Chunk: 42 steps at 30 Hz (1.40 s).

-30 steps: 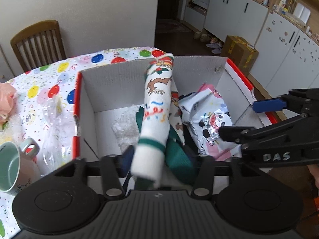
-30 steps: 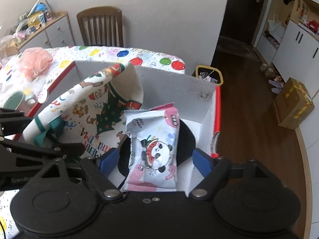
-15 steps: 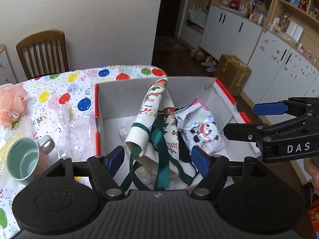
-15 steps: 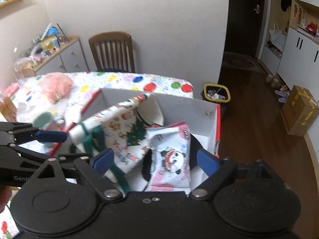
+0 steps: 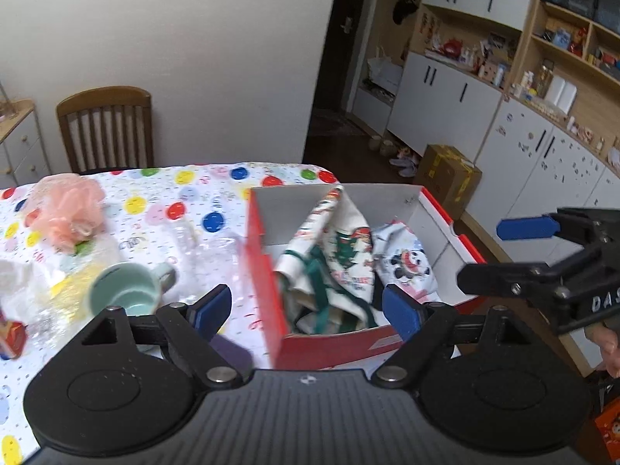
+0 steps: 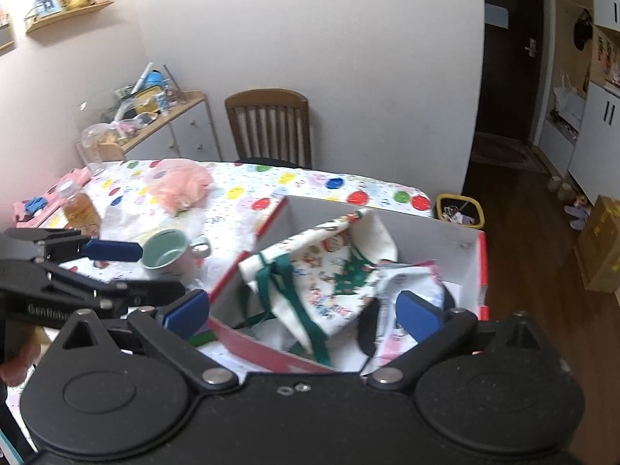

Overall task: Organize soft objects
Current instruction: 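Withdraw both grippers from the box toward the purple sponge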

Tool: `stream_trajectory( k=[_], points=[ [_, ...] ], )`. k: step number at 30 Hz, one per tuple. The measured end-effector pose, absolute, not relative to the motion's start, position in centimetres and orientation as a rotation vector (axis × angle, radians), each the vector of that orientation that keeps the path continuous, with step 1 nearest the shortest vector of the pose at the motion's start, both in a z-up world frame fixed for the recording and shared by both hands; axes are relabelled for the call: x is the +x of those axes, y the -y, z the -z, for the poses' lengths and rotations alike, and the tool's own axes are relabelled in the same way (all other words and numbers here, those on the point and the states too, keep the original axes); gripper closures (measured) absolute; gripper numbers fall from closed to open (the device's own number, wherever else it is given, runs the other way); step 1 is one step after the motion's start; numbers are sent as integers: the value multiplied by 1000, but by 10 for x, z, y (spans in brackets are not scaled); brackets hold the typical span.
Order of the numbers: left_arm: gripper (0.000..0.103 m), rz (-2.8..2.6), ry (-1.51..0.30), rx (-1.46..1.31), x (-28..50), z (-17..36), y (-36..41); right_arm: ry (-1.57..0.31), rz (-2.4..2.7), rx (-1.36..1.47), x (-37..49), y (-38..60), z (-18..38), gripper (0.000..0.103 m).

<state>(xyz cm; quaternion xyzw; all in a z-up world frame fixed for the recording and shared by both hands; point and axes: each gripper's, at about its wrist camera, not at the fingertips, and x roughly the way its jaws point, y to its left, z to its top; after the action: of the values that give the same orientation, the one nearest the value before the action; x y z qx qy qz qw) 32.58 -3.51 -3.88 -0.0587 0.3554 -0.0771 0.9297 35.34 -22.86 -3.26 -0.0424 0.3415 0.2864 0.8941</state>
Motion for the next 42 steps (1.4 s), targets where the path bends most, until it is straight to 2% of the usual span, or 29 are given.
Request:
stream_trajectory(
  k=[6,8,10,21,30,42],
  points=[
    [16,151,-715,-152,309,34,-7,-718,-624,-78,336,200,36,0],
    [5,143,-711,-157,304,34,-21,-726,-624,-78,331,189,38,0],
    [1,138,-706,-161,302,34,-35,-735,-626,-79,327,176,41,0],
    [0,93,-681,-119,303,55,-113,-837,-553,-18,320,95,73,0],
    [0,87,-680,-1,338,85,-165,-921,-398,49,329,38,115,0],
    [0,38,-698,108,385,117,-179,-985,-220,85,351,1,156,2]
  ],
)
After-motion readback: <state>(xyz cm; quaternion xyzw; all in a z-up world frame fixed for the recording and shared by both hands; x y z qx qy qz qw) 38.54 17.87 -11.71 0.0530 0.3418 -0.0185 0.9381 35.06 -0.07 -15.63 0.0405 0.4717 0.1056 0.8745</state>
